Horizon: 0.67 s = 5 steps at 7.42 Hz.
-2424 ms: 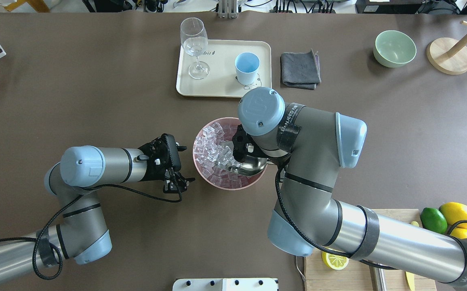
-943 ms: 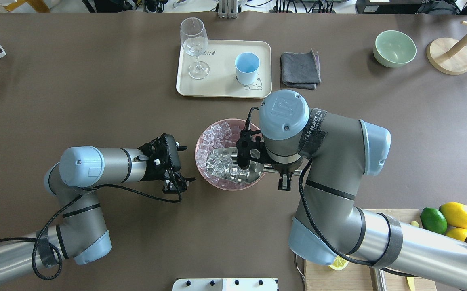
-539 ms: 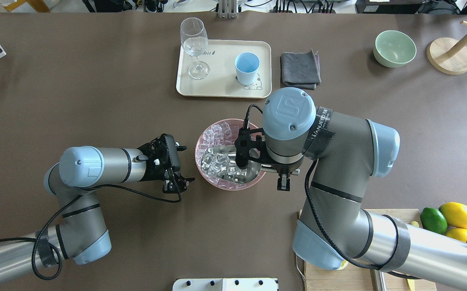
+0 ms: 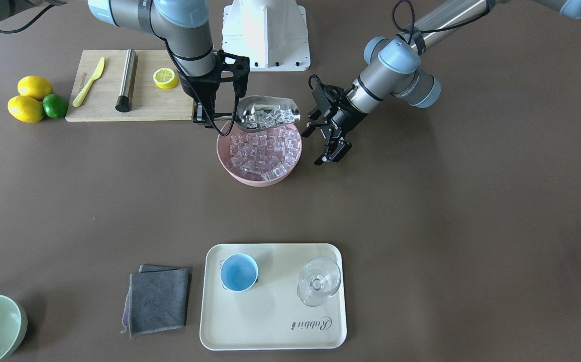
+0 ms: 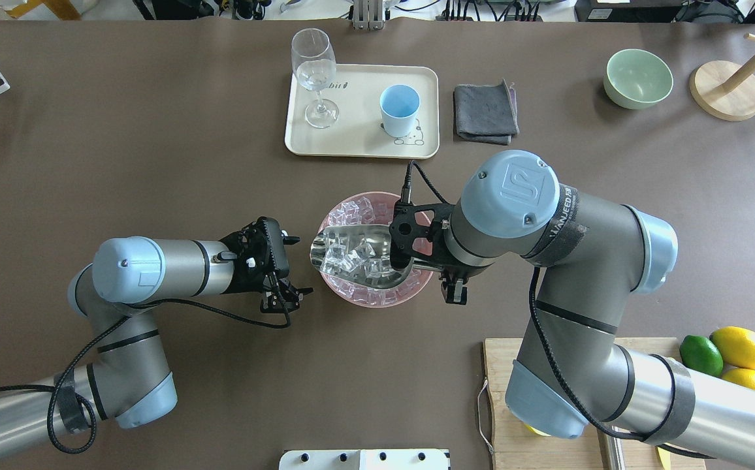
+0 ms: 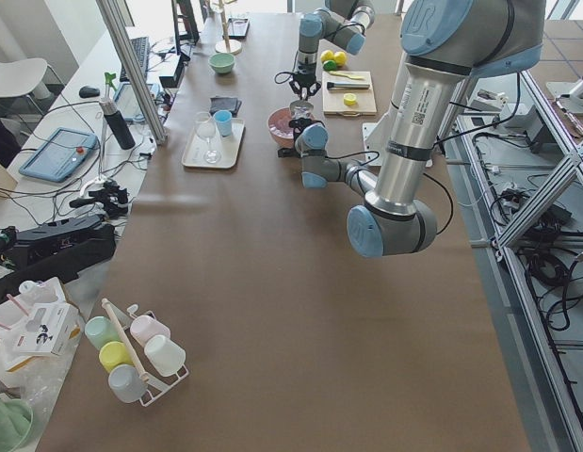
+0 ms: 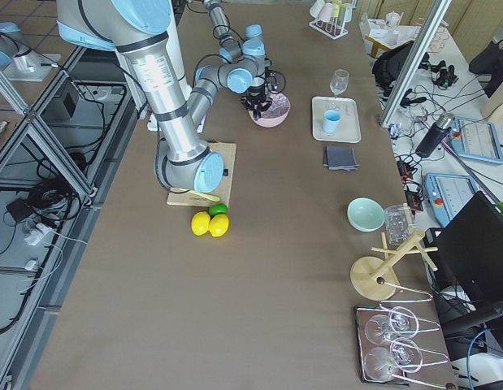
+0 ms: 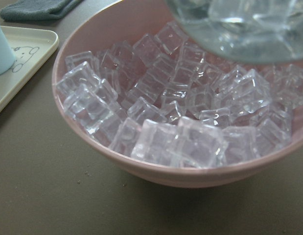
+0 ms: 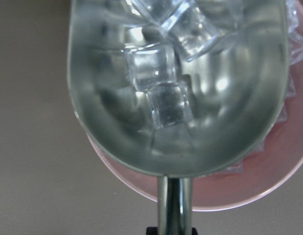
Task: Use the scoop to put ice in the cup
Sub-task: 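Lift the ice-filled scoop toward the blue cup while the left arm withdraws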
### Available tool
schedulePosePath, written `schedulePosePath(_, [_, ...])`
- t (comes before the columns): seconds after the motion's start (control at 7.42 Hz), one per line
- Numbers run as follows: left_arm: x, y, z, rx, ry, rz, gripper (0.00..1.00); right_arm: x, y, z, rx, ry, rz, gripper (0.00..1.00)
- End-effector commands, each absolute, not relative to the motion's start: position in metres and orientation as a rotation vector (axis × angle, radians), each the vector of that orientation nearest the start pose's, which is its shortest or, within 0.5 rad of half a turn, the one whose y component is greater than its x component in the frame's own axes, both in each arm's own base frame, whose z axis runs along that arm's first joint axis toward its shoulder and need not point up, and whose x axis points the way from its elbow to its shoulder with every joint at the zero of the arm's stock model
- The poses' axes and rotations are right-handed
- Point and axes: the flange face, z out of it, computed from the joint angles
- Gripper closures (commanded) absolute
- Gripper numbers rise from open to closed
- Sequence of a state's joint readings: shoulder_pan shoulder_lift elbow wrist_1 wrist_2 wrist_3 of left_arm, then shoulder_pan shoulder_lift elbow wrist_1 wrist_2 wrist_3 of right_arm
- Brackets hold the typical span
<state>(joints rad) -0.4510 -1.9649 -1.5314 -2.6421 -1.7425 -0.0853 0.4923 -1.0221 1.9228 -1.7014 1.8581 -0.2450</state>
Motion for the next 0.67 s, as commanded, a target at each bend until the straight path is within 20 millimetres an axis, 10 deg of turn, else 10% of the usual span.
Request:
schedulePosePath(0.0, [0.521, -0.383, 0.327, 1.157, 0.972, 0.961, 0.02, -0.469, -0.391, 0.218, 0.614, -0.631, -1.217, 1.0])
schedulePosePath(0.54, [0.479, -0.373, 0.327, 1.117, 0.94, 0.953, 0.02, -0.44, -0.42, 0.222, 0.346, -0.732, -0.762, 1.0])
